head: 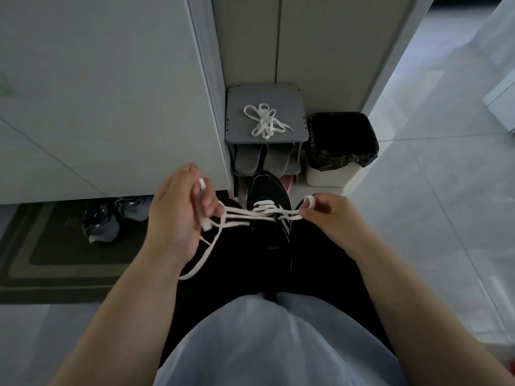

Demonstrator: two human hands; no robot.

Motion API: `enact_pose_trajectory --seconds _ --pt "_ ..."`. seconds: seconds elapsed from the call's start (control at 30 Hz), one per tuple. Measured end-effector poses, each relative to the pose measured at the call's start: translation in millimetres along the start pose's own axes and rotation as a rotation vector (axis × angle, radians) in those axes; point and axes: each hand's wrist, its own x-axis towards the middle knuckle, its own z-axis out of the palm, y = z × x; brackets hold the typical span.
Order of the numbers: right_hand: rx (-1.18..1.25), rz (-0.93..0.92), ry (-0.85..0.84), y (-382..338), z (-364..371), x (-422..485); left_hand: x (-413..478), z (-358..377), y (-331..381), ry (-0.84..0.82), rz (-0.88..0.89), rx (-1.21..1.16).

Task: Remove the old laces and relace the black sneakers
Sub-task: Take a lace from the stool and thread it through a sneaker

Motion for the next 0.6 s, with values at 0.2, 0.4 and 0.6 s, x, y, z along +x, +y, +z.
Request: enact_pose_trajectory --seconds 0.2,0.4,0.6 --pt "0.327 0.002 -0.16 -12 -4 -5 9 -1 -45 -0.24 0.032 1.091" --pt "0.093 -0.03 -0.188 -13 -19 -11 23 8 -90 -0.304 0.189 1.482" --pt "-0.034 -0.018 -0.032 1 -9 -3 18 6 -85 -0.217 0.325 1.225"
